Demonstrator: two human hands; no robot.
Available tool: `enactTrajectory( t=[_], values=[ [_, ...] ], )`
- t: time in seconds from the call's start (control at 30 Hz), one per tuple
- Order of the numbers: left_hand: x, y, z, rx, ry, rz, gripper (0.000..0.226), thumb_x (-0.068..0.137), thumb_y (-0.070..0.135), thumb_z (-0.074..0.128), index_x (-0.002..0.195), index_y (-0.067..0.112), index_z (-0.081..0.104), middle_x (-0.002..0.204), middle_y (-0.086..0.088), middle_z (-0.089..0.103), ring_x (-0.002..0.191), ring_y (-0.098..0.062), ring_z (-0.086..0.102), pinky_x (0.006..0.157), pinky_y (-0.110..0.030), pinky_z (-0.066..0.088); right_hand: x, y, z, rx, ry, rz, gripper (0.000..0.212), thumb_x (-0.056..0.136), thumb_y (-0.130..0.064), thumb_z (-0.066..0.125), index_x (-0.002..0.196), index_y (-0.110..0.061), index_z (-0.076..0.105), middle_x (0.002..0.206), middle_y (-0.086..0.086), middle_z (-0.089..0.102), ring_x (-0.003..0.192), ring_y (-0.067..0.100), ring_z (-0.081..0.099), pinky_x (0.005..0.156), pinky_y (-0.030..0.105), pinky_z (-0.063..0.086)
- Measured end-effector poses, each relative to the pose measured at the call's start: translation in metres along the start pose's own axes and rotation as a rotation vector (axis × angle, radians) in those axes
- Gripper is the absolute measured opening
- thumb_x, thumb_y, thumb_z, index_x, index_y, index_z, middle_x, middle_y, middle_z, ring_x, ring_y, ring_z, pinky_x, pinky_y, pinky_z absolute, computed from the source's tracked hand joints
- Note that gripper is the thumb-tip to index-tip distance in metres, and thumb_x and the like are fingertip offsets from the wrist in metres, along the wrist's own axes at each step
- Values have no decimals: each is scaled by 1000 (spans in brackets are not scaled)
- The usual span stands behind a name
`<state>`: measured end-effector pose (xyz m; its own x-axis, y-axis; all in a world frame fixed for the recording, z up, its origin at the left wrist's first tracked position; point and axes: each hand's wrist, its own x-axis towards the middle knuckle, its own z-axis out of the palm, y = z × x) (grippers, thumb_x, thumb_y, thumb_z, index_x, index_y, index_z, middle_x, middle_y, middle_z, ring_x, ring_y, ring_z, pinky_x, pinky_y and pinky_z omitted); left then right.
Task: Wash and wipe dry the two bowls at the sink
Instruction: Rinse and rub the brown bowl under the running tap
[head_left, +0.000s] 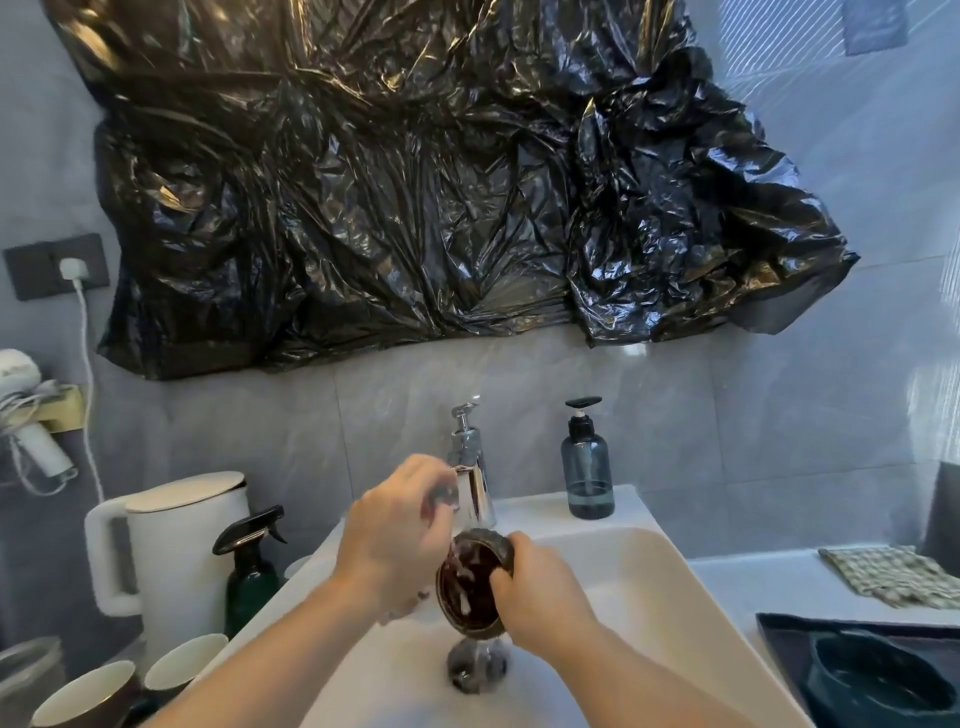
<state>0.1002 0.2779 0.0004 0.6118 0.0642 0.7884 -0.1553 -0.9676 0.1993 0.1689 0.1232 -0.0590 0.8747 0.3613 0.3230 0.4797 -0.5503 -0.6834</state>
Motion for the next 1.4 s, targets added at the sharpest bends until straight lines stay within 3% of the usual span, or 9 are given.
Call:
enactTrajectory(
  t=[0.07, 0.23, 0.37, 0.57, 0.8, 0.97, 1.1, 1.23, 1.4],
  values=[
    [26, 8, -12, 32, 19, -28, 32, 88, 23, 57, 116, 38, 65, 121, 23, 60, 82, -6, 64, 75, -33, 49, -1, -2, -1, 19, 1, 17, 22, 99, -23, 50, 119, -23, 58, 111, 1, 68, 96, 18, 61, 86, 29, 50],
    [76, 23, -12, 114, -224, -97, 63, 100, 24, 52, 160, 31, 37, 165, 14, 37, 143, -18, 43, 112, -38, 42, -2, -2, 0, 36, -14, 35, 20, 98, -26, 52, 117, -26, 60, 110, -2, 69, 97, 16, 64, 89, 28, 55],
    [92, 28, -2, 103, -376, -143, 65, 104, 22, 44, 166, 23, 26, 172, 5, 29, 155, -24, 29, 124, -39, 30, -1, -3, -1, 54, 6, 31, 19, 98, -28, 51, 114, -27, 61, 108, -3, 69, 99, 16, 65, 91, 31, 57],
    [83, 26, 8, 43, -345, -156, 67, 101, 15, 44, 165, 24, 27, 171, 5, 30, 152, -26, 32, 121, -41, 33, -3, -3, -1, 46, 22, 4, 20, 101, -29, 49, 118, -26, 59, 110, -3, 68, 98, 17, 65, 88, 32, 56],
    [76, 23, 0, 9, -365, -162, 55, 98, 21, 46, 153, 28, 51, 158, 7, 49, 144, -22, 46, 117, -44, 40, -10, -5, -5, 14, 55, 17, 12, 100, -28, 48, 107, -25, 57, 103, 0, 68, 94, 22, 64, 85, 39, 57],
    [26, 1, -1, -127, -199, -218, 45, 100, 28, 53, 145, 29, 50, 145, 12, 49, 128, -14, 54, 110, -41, 45, -13, -4, -8, 27, 45, 36, 12, 97, -29, 46, 102, -27, 57, 95, -2, 66, 85, 21, 67, 79, 45, 61],
    [-22, -36, 8, -134, -360, -300, 32, 100, 50, 58, 129, 38, 58, 124, 19, 60, 109, -5, 61, 103, -38, 50, -11, -5, -5, 48, 15, 17, 14, 97, -31, 49, 107, -34, 58, 99, -7, 69, 90, 14, 67, 82, 42, 61],
    [-45, -53, 9, -66, -534, -229, 43, 98, 61, 55, 139, 47, 53, 116, 23, 68, 102, -2, 64, 95, -33, 54, -12, -10, -3, 70, -26, -37, 18, 98, -33, 53, 113, -43, 53, 99, -14, 69, 89, 10, 68, 78, 39, 63],
    [-51, -56, 15, -25, -430, -193, 26, 103, 48, 57, 127, 41, 53, 96, 15, 68, 92, -16, 66, 76, -35, 49, -11, -11, 1, 12, -72, -89, 27, 97, -28, 59, 117, -44, 50, 106, -13, 68, 92, 10, 68, 88, 34, 60]
  ],
)
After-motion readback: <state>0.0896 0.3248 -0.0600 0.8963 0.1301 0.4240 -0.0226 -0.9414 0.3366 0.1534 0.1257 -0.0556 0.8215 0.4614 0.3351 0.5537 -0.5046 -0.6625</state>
